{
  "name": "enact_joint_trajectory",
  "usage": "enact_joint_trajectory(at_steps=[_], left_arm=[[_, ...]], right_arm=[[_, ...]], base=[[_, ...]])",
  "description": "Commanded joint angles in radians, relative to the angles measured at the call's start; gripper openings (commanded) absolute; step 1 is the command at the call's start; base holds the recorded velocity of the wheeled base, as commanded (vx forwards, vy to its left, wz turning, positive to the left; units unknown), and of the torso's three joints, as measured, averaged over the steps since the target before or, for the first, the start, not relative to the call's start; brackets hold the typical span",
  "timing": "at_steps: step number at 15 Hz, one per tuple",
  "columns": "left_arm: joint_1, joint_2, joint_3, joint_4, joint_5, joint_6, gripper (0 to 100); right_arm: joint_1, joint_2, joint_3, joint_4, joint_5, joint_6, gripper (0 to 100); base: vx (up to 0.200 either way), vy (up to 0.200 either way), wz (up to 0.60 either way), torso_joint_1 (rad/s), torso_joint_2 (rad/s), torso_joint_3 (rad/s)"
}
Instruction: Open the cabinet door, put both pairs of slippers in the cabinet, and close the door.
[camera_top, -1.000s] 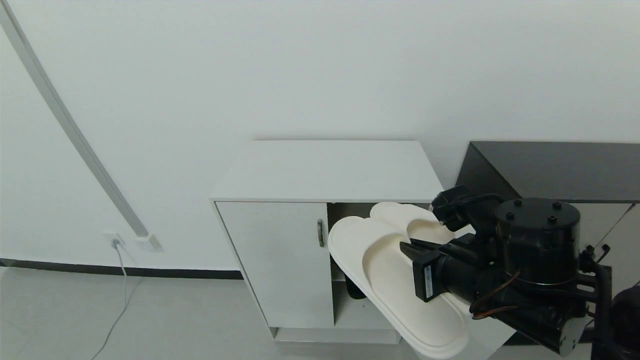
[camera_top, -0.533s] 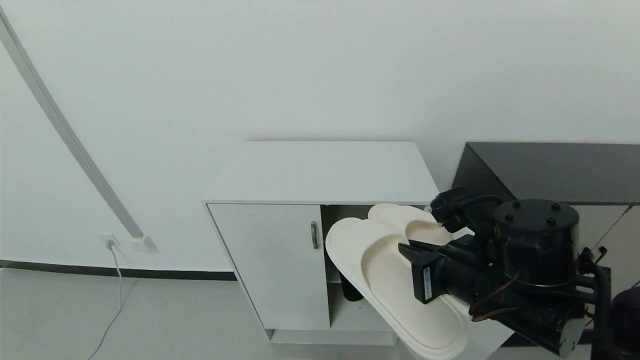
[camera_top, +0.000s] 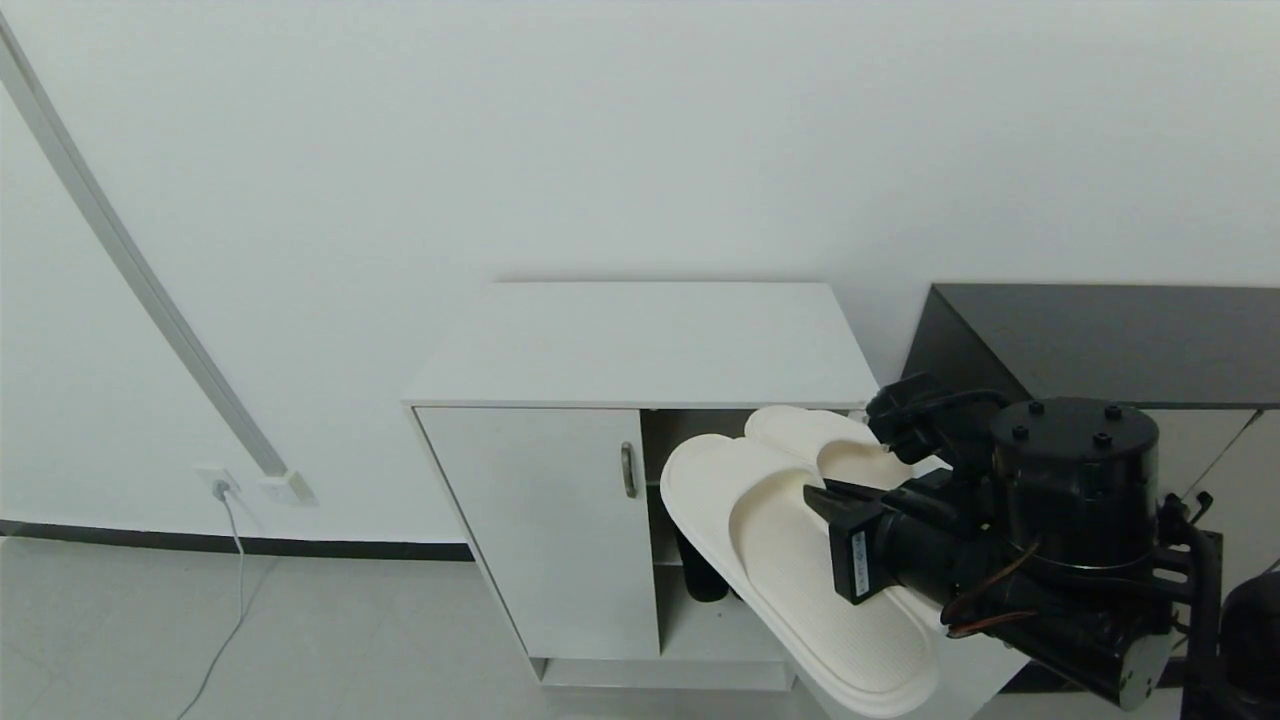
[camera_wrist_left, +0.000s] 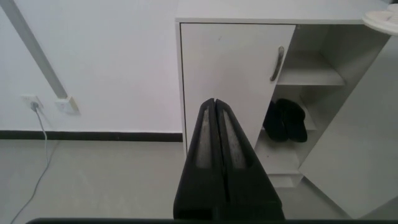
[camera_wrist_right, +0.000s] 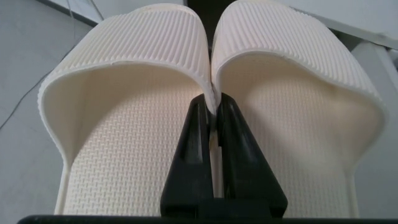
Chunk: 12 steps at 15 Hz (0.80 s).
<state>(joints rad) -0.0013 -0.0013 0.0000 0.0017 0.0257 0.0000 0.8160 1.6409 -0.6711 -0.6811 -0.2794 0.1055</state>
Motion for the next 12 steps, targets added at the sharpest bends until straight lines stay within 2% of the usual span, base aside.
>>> enact_joint_trajectory(at_steps=[1,5,12], left_arm=[[0.000,0.001,0.000,0.000,0.000,0.000,0],[0.000,0.001,0.000,0.000,0.002,0.000,0],[0.000,0.001,0.000,0.000,0.000,-0.002,0]], right_arm=[[0.000,0.004,0.002,0.000,0.000,-0.001,0],[0.000,0.008,0.002,0.000,0.000,-0.001,0],[0.002,0.008,0.008,0.000,0.000,-0.001,0]], base=[[0.000,0.000,0.00,0.000,0.00,0.000],[0.000,0.000,0.00,-0.060,0.14,0.074],[0.000,0.000,0.00,-0.195,0.46,0.259]])
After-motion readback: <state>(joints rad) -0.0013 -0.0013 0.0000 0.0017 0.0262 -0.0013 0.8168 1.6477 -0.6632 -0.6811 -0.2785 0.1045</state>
